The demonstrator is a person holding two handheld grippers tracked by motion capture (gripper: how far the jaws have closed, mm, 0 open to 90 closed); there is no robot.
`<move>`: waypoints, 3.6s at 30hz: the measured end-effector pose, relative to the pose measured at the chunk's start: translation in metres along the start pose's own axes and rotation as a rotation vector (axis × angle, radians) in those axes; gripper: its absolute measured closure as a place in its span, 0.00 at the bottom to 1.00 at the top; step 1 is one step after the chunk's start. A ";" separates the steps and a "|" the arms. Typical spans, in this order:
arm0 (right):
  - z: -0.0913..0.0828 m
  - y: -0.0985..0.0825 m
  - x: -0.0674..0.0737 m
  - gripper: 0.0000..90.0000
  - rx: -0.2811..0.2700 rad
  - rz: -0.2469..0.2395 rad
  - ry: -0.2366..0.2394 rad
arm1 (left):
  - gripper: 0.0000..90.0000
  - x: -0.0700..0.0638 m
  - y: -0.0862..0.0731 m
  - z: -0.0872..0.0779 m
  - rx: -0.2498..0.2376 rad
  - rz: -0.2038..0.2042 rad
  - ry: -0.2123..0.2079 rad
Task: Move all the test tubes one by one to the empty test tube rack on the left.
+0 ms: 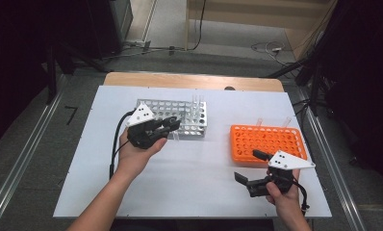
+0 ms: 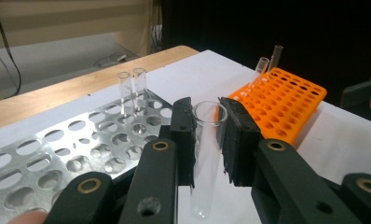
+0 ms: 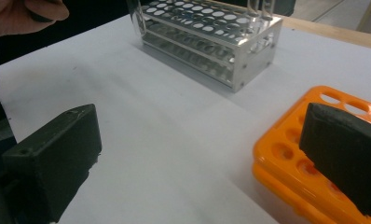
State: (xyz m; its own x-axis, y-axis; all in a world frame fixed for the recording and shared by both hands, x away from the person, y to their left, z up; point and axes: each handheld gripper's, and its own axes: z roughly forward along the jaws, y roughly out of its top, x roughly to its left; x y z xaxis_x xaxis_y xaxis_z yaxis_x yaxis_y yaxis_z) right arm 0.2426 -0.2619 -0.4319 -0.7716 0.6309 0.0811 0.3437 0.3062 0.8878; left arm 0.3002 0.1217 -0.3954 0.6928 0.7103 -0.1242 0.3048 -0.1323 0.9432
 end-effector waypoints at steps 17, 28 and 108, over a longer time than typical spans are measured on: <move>-0.029 -0.028 -0.021 0.00 0.009 0.037 -0.044 | 0.84 0.026 0.021 0.032 -0.007 -0.001 0.034; -0.031 -0.031 -0.029 0.00 -0.007 0.047 -0.054 | 0.84 0.040 0.029 0.053 -0.034 -0.035 0.029; -0.032 -0.037 -0.039 0.00 -0.027 0.086 -0.112 | 0.36 0.068 0.018 0.125 0.154 -0.119 0.234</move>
State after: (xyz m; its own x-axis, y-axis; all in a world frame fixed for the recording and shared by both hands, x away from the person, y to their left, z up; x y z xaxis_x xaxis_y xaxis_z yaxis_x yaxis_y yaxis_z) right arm 0.2425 -0.3207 -0.4530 -0.6746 0.7303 0.1076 0.3906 0.2294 0.8915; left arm 0.4351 0.0814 -0.4251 0.4820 0.8649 -0.1400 0.4826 -0.1288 0.8663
